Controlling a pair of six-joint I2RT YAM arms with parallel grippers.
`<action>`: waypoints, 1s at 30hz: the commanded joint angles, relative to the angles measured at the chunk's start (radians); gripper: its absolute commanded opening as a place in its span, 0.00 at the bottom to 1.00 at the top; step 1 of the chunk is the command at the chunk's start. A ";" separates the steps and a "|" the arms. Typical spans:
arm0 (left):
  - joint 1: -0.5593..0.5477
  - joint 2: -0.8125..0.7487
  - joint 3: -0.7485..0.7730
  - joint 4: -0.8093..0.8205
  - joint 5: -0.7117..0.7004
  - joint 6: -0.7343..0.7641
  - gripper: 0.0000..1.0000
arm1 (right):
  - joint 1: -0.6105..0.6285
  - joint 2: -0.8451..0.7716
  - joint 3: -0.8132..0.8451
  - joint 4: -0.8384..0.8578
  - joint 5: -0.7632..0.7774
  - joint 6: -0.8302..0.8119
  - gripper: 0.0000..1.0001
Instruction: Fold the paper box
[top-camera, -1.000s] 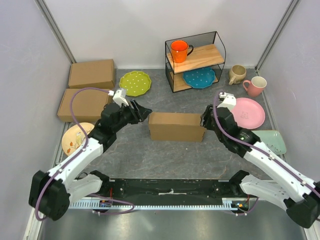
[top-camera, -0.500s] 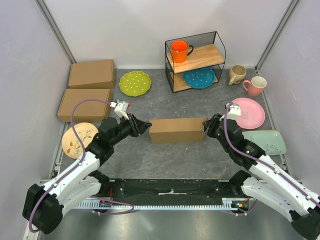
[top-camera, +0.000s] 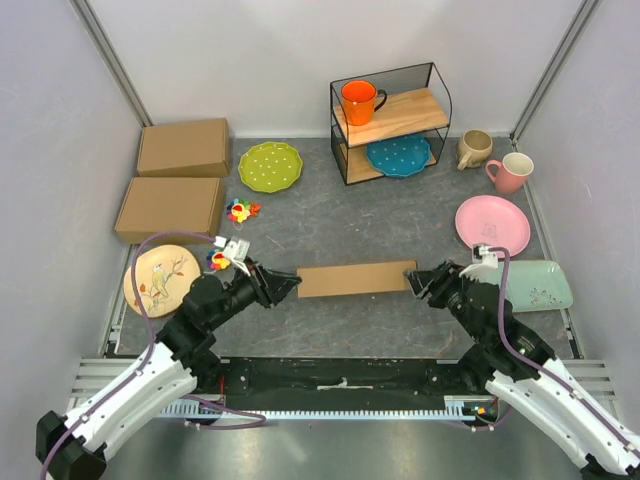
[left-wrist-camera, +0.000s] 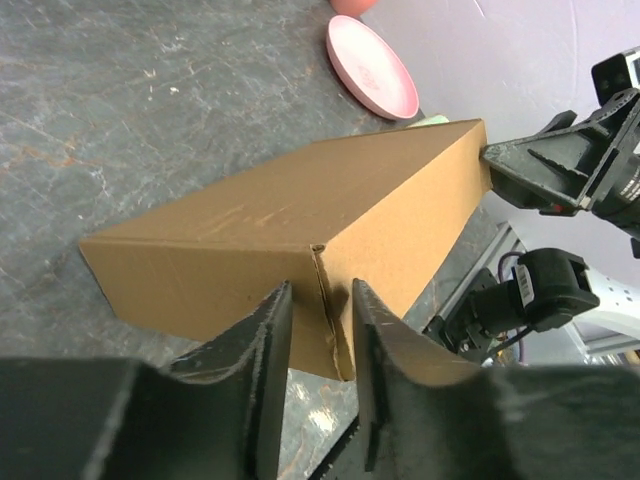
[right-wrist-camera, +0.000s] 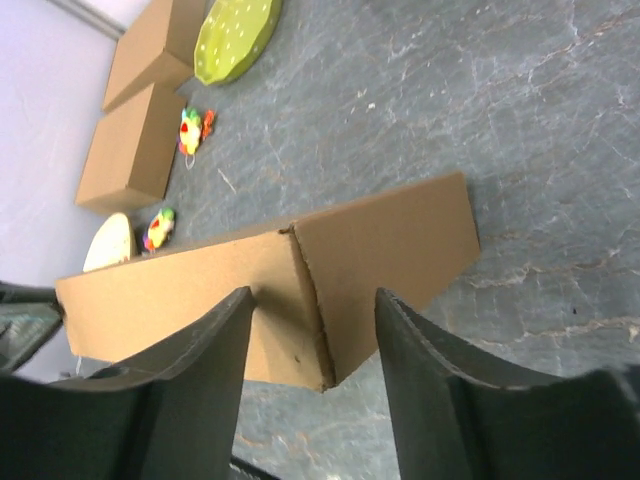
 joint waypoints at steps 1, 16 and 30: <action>-0.026 -0.103 -0.024 -0.099 -0.087 0.041 0.49 | 0.017 -0.120 -0.026 -0.147 -0.072 0.033 0.64; -0.024 -0.010 0.003 -0.236 -0.187 -0.177 0.81 | 0.017 0.206 0.025 -0.110 -0.047 0.025 0.81; -0.026 0.303 -0.095 0.026 0.131 -0.248 0.57 | 0.017 0.348 -0.147 0.121 -0.168 0.072 0.75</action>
